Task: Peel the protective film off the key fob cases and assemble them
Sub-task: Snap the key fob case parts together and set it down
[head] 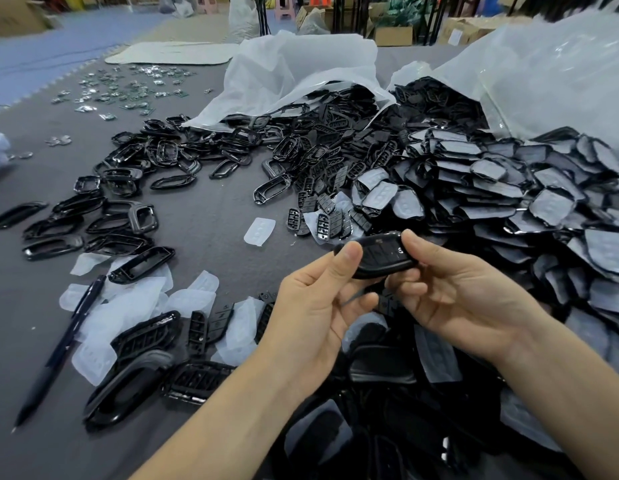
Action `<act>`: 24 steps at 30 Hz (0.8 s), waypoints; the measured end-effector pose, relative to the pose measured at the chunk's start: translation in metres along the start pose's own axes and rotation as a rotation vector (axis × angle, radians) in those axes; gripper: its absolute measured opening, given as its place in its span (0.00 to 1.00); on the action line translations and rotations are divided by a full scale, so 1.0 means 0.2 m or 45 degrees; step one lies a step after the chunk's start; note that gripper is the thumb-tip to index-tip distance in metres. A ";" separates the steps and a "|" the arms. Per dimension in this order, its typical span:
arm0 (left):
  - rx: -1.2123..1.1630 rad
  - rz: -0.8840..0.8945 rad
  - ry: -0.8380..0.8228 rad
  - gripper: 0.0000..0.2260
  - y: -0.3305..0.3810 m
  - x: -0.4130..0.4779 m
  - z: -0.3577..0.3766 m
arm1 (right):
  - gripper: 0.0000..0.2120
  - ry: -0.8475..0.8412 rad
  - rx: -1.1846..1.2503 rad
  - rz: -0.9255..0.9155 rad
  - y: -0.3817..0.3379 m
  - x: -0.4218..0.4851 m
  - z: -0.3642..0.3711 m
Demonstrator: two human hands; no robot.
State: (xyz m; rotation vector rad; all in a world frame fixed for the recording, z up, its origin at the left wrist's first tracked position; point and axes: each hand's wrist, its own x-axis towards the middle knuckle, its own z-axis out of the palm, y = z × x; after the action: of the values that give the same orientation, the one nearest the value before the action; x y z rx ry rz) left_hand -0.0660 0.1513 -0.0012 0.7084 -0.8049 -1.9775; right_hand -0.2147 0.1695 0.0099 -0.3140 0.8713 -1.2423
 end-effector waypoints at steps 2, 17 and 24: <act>-0.035 -0.008 0.027 0.09 0.00 0.00 0.01 | 0.24 0.002 0.023 0.017 0.00 0.00 0.01; -0.152 -0.145 -0.054 0.10 0.04 0.00 -0.03 | 0.20 -0.071 -0.033 0.041 -0.01 -0.01 0.00; 0.018 -0.043 -0.069 0.07 0.06 -0.04 0.01 | 0.15 -0.228 -0.100 -0.021 -0.02 -0.02 -0.02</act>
State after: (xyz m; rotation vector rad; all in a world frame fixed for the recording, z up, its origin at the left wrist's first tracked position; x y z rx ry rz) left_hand -0.0587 0.1534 0.0112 0.6829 -0.8452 -2.0310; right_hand -0.2199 0.1732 0.0114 -0.4886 0.7654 -1.1775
